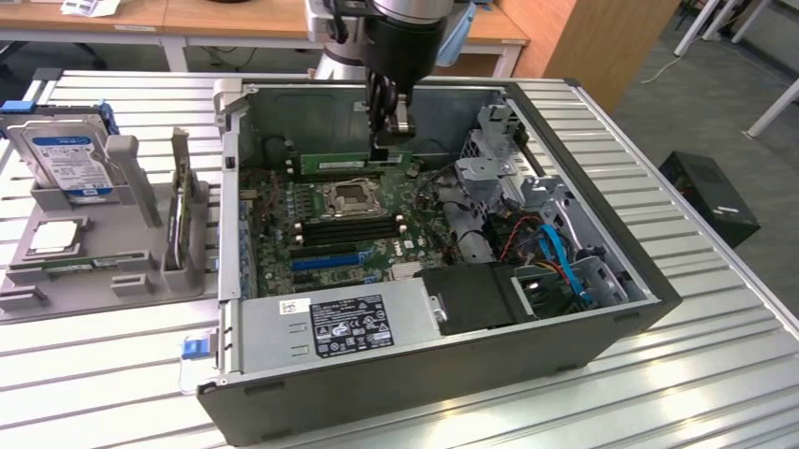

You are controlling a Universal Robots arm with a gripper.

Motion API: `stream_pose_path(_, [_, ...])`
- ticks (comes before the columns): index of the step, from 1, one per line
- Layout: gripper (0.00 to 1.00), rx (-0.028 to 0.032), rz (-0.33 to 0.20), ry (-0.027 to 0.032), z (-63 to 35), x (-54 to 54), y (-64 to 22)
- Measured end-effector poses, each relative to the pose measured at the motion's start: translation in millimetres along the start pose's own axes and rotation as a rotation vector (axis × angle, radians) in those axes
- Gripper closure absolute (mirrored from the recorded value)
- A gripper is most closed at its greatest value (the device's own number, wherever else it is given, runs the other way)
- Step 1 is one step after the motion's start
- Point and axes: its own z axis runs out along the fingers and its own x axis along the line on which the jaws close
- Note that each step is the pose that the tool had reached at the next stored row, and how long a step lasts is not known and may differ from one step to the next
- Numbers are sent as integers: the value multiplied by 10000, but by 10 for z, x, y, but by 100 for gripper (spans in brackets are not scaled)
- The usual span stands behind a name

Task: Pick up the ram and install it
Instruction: 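Pick up the ram and move it above insertion slot, then insert the ram into the slot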

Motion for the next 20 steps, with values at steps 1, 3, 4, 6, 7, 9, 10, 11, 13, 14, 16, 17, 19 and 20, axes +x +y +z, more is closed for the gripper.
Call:
stream_pose_path(1, [88,0,0,-1,1,-10,0])
stream_pose_path(3, [88,0,-1,0,2,-18,0])
stream_pose_path(4, [88,0,-1,-1,2,-18,0])
stream_pose_path(6, [88,0,1,-1,2,-19,1])
stream_pose_path(7, [88,0,1,-1,2,-19,1])
stream_pose_path(9, [88,0,0,-1,2,-19,0])
stream_pose_path(10, [88,0,0,-1,2,-19,1])
stream_pose_path(11, [88,0,0,-1,2,-19,0])
stream_pose_path(13, [88,0,0,-1,2,-19,0])
stream_pose_path(14, [88,0,0,-1,3,-19,0])
stream_pose_path(16, [88,-1,0,-1,3,-19,0])
stream_pose_path(17, [88,0,0,-1,5,-19,0])
stream_pose_path(19, [88,1,0,-5,24,-19,-1])
stream_pose_path(20, [88,0,0,-2,40,-17,-1])
